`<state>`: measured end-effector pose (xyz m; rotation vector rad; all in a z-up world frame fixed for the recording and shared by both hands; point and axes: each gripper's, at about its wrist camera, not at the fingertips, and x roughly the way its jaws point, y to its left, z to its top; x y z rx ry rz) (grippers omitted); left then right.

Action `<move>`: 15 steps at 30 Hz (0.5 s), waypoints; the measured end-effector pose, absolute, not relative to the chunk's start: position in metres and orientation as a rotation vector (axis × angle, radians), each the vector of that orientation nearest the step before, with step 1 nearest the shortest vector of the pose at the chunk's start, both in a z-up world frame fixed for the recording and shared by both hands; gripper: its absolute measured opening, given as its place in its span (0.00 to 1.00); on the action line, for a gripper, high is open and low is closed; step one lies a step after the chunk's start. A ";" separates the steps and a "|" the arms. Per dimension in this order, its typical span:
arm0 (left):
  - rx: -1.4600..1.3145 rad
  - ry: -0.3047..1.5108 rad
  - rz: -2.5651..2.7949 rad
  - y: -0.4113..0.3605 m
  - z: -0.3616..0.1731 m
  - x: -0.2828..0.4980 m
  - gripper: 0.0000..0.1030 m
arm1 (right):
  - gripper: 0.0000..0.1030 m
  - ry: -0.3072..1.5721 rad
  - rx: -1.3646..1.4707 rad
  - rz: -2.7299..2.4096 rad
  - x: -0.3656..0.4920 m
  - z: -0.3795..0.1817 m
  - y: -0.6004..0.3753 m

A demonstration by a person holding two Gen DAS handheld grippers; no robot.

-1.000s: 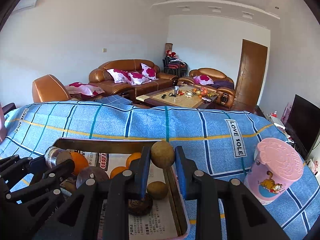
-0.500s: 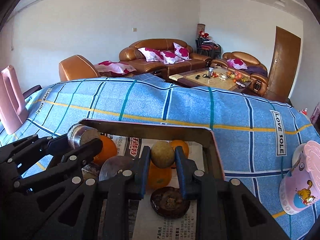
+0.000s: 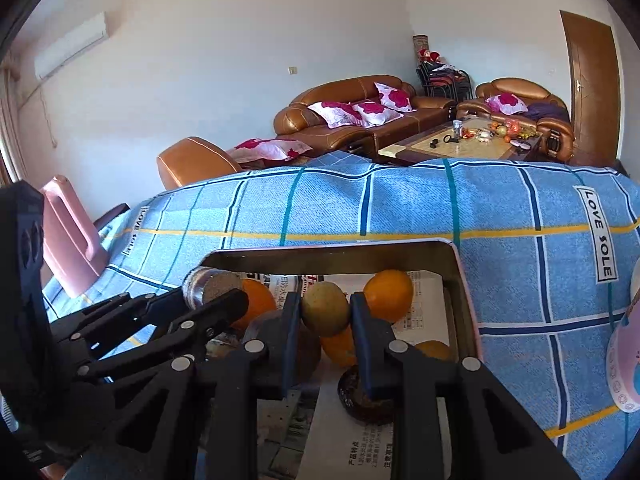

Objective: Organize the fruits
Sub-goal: 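Lower the jar and brown fruit into the tin and open both tools, then lift both open tools out of the tin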

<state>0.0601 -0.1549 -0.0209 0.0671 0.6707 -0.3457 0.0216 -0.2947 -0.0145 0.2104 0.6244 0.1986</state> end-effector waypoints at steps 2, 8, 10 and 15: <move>0.077 0.661 -0.341 -0.156 -0.020 0.058 0.30 | 0.27 0.612 0.228 0.203 0.019 -0.014 -0.296; 0.093 0.658 -0.350 -0.159 -0.020 0.054 0.31 | 0.50 0.557 0.281 0.214 0.010 -0.012 -0.300; 0.092 0.651 -0.343 -0.159 -0.019 0.052 0.33 | 0.56 0.530 0.270 0.199 0.004 -0.009 -0.299; 0.117 0.536 -0.288 -0.158 -0.009 0.033 0.92 | 0.56 0.444 0.235 0.103 -0.009 0.000 -0.298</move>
